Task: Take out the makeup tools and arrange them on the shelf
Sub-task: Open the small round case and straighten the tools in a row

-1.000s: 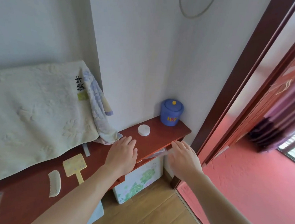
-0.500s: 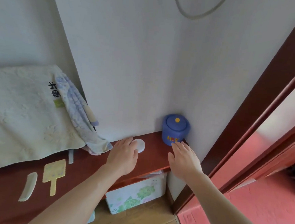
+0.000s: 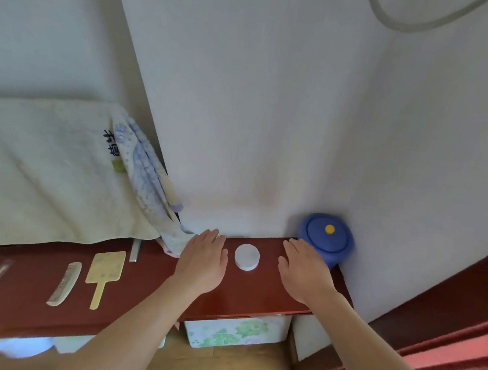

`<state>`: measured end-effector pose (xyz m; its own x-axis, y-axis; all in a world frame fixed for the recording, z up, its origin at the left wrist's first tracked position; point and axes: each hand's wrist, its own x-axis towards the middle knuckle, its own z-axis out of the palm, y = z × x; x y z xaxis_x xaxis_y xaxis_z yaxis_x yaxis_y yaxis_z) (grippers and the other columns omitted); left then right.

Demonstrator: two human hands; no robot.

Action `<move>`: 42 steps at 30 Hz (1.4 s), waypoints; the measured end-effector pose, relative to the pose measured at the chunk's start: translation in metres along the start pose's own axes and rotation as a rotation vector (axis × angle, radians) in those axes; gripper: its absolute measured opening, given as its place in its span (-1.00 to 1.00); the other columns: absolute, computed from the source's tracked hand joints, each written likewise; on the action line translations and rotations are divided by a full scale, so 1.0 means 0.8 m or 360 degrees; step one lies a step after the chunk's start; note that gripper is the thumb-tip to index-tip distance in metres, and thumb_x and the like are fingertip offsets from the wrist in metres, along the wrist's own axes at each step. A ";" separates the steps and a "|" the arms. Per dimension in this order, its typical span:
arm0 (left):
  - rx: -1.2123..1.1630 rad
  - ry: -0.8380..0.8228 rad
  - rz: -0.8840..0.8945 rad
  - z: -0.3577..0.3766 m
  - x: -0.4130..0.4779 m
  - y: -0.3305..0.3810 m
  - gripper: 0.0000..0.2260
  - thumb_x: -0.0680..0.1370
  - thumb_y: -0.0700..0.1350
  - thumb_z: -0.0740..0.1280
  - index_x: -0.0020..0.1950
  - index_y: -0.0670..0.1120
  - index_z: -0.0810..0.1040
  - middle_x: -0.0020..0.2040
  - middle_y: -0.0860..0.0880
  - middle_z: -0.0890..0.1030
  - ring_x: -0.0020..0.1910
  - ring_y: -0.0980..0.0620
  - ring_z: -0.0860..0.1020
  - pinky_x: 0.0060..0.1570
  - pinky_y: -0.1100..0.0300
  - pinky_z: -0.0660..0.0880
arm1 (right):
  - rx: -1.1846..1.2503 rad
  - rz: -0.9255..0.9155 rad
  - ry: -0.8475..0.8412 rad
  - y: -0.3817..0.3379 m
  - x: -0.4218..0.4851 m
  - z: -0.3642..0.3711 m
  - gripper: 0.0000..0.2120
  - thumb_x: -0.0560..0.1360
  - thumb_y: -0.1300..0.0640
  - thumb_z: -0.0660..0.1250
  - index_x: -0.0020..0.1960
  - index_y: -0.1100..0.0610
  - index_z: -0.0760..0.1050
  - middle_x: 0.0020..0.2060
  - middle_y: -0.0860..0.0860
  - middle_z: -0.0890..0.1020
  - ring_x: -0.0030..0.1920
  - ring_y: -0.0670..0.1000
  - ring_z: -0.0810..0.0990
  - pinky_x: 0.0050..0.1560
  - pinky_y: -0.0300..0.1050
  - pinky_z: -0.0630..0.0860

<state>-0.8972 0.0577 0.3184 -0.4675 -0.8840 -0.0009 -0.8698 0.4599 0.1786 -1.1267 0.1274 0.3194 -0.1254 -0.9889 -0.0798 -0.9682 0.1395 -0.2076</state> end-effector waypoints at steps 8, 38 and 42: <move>-0.0050 -0.0113 -0.0062 0.032 0.036 -0.023 -0.58 0.67 0.00 0.06 0.49 -0.13 0.35 0.49 -0.11 0.37 0.49 -0.08 0.30 0.47 0.01 0.24 | 0.0037 0.0034 -0.0161 0.006 0.049 0.034 -0.49 0.65 -0.04 -0.02 0.54 0.15 0.13 0.51 0.03 0.24 0.52 0.03 0.12 0.51 -0.07 0.06; -0.0408 -0.0255 -0.0258 0.211 0.109 -0.029 -0.36 0.35 0.26 0.48 0.31 -0.04 0.46 0.05 0.04 0.50 0.04 0.00 0.47 0.02 0.14 0.43 | 0.0376 -0.0502 -0.0512 0.030 0.173 0.165 -0.41 0.43 -0.02 0.44 0.41 0.02 0.35 0.46 -0.08 0.29 0.41 -0.02 0.28 0.37 -0.15 0.26; -0.0429 -0.0180 -0.0276 0.216 0.109 -0.031 -0.40 0.33 0.24 0.52 0.25 -0.04 0.51 -0.01 0.05 0.52 -0.04 0.01 0.48 -0.05 0.15 0.44 | 0.0413 -0.0510 -0.0490 0.033 0.172 0.169 -0.41 0.43 -0.01 0.45 0.41 0.02 0.36 0.46 -0.09 0.31 0.40 -0.04 0.28 0.37 -0.16 0.24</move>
<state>-0.9434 -0.0161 0.1436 -0.3439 -0.9252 -0.1606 -0.8720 0.2512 0.4202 -1.1404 0.0018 0.1709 0.2766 -0.9285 -0.2478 -0.8569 -0.1216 -0.5010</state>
